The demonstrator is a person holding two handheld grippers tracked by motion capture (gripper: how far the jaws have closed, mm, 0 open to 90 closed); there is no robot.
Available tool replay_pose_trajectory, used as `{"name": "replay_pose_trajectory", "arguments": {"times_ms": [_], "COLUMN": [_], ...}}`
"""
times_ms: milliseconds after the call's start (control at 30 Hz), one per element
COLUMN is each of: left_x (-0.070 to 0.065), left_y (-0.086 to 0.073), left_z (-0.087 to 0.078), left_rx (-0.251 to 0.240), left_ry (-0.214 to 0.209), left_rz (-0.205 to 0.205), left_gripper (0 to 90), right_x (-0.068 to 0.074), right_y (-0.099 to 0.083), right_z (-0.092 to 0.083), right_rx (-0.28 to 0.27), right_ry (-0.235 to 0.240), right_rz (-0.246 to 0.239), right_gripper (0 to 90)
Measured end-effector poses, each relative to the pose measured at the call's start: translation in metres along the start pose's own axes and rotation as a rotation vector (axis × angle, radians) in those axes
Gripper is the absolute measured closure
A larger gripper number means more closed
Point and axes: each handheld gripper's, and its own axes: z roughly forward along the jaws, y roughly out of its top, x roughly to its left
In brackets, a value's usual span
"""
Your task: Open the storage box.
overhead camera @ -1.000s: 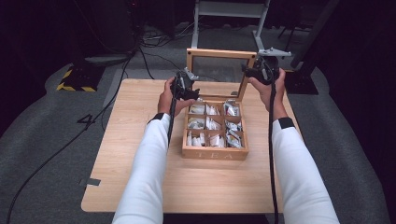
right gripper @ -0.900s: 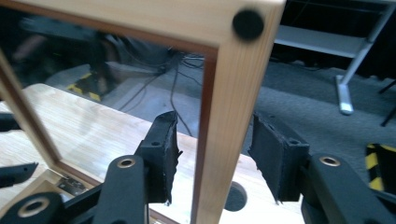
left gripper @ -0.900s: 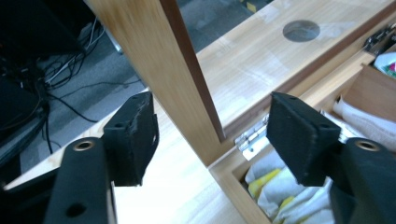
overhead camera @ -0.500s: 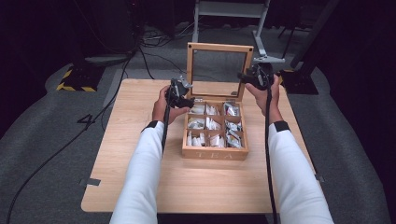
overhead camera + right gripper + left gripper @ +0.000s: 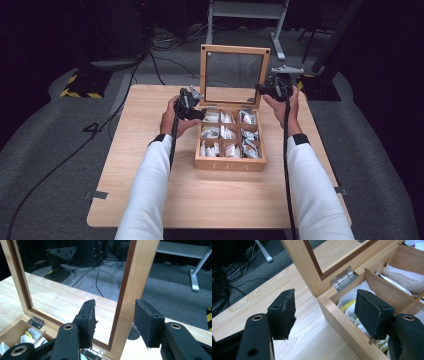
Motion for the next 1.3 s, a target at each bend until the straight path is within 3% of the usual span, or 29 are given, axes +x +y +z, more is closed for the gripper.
{"name": "replay_pose_trajectory", "arguments": {"times_ms": [267, 500, 567, 633, 800, 867, 900, 1033, 1167, 1300], "left_x": [0.002, 0.005, 0.003, 0.001, -0.002, -0.004, -0.006, -0.012, -0.020, -0.026], "left_y": [-0.019, -0.042, -0.053, -0.064, -0.081, -0.091, -0.096, -0.113, -0.134, -0.146], "left_z": [-0.017, -0.035, -0.041, -0.047, -0.057, -0.062, -0.065, -0.073, -0.083, -0.088], "left_rx": [-0.007, 0.003, 0.014, 0.010, 0.018, 0.025, 0.020, 0.023, 0.056, 0.073], "left_ry": [-0.006, -0.030, -0.035, -0.056, -0.064, -0.060, -0.070, -0.074, -0.075, -0.074], "left_rz": [0.023, 0.032, 0.050, 0.047, 0.057, 0.068, 0.065, 0.066, 0.085, 0.104], "left_gripper": [31.9, 29.6, 27.7, 26.6, 22.3, 21.8, 21.3, 20.4, 18.9, 18.6], "right_x": [-0.004, -0.003, 0.000, 0.003, 0.012, 0.017, 0.021, 0.031, 0.043, 0.052], "right_y": [-0.018, -0.037, -0.045, -0.050, -0.061, -0.067, -0.073, -0.083, -0.096, -0.104], "right_z": [0.000, -0.011, -0.020, -0.026, -0.040, -0.048, -0.056, -0.071, -0.084, -0.090], "right_rx": [0.034, 0.048, 0.048, 0.056, 0.062, 0.067, 0.065, 0.064, 0.067, 0.075], "right_ry": [0.009, 0.064, 0.095, 0.122, 0.174, 0.204, 0.235, 0.274, 0.327, 0.348], "right_rz": [-0.001, -0.034, -0.059, -0.082, -0.131, -0.144, -0.172, -0.218, -0.246, -0.269], "right_gripper": [47.0, 41.9, 40.8, 39.3, 37.8, 36.6, 35.1, 33.3, 31.9, 29.7]}}
